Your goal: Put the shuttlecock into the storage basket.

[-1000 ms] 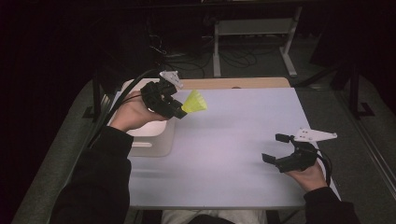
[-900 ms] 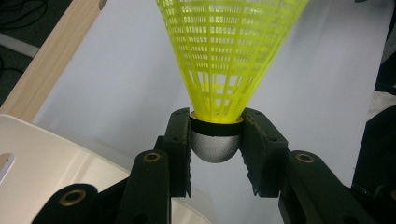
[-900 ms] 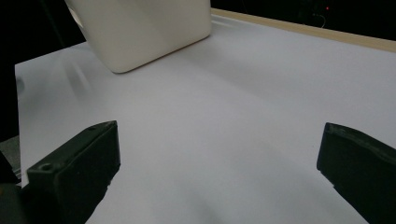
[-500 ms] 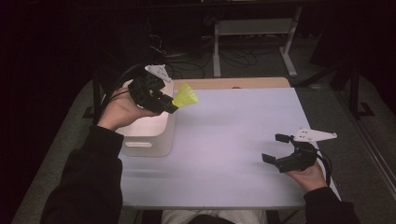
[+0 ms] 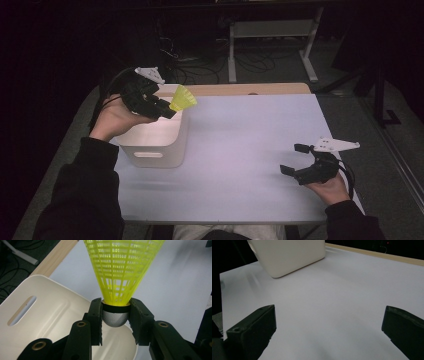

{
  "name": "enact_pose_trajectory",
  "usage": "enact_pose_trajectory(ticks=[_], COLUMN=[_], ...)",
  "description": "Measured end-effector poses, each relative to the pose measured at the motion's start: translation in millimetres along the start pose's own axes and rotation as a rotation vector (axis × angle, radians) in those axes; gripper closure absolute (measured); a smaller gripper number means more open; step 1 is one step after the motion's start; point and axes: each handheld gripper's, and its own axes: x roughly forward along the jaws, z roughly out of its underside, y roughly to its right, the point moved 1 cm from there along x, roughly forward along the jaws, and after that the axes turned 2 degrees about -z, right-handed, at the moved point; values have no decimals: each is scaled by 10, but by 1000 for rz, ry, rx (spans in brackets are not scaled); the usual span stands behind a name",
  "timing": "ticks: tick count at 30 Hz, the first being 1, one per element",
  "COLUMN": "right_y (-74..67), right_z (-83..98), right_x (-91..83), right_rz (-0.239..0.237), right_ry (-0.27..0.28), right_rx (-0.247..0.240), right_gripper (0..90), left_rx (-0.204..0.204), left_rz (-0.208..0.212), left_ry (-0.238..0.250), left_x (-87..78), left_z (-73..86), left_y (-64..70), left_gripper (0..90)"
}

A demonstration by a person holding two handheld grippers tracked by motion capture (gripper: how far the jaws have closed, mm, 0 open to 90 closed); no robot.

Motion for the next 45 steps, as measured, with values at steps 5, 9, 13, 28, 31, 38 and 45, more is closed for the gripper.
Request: enact_pose_trajectory(ticks=[5,9,13,28,31,38,45], right_y=[-3,-1,-1,-1,-1,-1,-2], right_z=[1,1,1,2,2,3,4], right_x=[1,2,2,5,6,7,7], right_rz=[-1,0,0,2,2,3,4], right_ry=[0,-2,-2,-3,-3,-3,-5], right_rx=[0,-2,-2,0,-1,0,2], right_gripper=[0,0,0,0,0,0,0], left_rx=[-12,-18,-28,-51,-54,-76,-80], left_rz=[-6,-10,-23,-18,-18,-14,-11], left_ry=[-1,1,2,-9,-11,-10,-12], left_x=[-20,-37,-64,-67,-63,-37,-8], left_z=[62,107,160,364,386,494,558], left_y=[-32,-46,-66,-106,-110,-133,-129], left_gripper=[645,645,645,645,645,645,645])
